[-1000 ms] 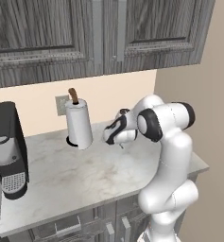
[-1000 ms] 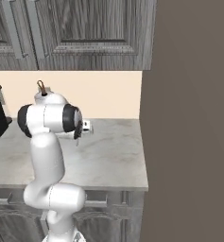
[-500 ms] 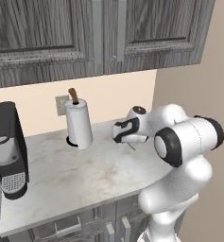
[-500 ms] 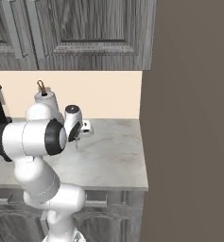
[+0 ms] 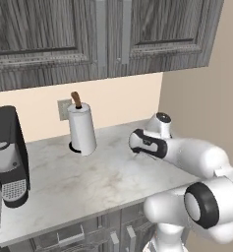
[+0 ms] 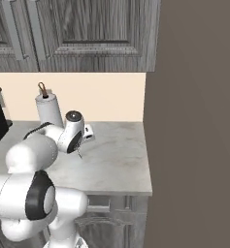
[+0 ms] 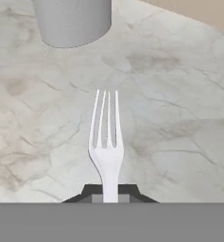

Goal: Organize the utensils by type. Pick up the wooden spoons from the counter and place them in the open cabinet. Then pick up the metallic utensils from the counter and place them in the open drawer.

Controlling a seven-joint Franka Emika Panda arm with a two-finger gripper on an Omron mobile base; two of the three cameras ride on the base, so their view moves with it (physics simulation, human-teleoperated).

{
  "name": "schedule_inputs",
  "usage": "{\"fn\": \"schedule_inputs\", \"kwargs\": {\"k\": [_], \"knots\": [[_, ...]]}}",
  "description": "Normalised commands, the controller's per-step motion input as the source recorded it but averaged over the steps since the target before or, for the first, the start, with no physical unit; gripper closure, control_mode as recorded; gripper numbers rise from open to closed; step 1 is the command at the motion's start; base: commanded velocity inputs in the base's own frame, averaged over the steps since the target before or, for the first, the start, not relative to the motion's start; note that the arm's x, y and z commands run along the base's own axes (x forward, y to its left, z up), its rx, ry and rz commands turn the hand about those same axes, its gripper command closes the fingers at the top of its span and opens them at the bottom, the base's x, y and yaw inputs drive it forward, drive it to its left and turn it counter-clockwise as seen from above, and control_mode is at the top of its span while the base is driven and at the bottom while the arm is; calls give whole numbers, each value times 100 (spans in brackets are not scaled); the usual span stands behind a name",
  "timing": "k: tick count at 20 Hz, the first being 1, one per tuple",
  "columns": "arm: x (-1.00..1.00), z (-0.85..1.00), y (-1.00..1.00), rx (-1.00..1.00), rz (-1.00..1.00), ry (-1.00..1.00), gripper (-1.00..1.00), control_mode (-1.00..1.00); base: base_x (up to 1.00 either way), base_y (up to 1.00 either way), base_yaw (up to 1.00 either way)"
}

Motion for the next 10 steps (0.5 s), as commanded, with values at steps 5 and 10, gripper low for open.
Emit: {"fn": "schedule_inputs", "kwargs": {"k": [5, 10], "knots": [[-42, 82, -2, -18, 24, 0, 100, -100, 0, 0, 0], [-55, 64, -14, -16, 18, 0, 100, -100, 0, 0, 0]]}}
